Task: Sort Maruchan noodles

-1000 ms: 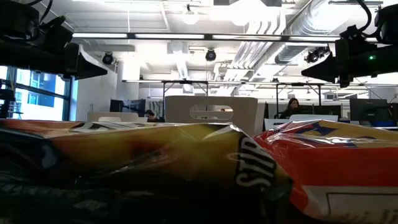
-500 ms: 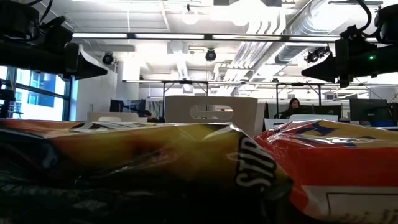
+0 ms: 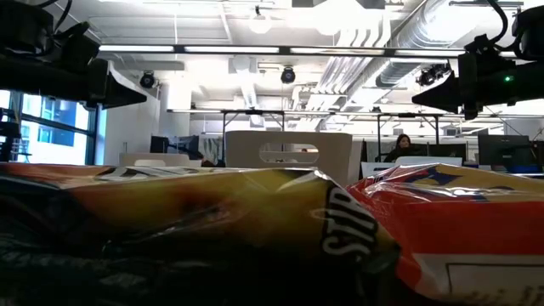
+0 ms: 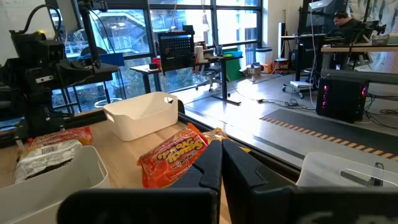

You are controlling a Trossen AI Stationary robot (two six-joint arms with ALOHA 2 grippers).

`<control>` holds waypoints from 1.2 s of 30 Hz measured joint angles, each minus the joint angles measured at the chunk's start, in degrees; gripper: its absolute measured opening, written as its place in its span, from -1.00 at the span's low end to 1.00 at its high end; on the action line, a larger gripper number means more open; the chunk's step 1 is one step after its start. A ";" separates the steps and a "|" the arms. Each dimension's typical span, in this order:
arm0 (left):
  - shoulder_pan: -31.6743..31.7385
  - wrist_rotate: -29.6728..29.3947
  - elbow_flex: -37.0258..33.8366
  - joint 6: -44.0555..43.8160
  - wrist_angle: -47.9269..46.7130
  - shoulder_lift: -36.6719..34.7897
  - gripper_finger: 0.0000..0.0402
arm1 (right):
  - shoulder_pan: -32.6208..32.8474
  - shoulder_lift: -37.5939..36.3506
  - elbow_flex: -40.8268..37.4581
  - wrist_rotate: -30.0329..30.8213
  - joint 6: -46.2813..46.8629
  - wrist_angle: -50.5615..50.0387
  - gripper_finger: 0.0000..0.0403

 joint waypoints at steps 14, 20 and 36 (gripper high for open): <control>0.01 -0.01 0.00 0.00 -0.02 0.00 -1.00 | -0.02 0.01 -0.02 1.68 5.27 13.13 -1.00; -0.01 0.01 0.02 0.00 0.00 0.00 -1.00 | 0.28 0.67 2.14 -6.20 6.47 18.91 -1.00; 0.01 0.01 0.01 0.02 -0.02 0.00 -1.00 | 18.47 38.15 23.94 8.11 14.93 -9.99 -1.00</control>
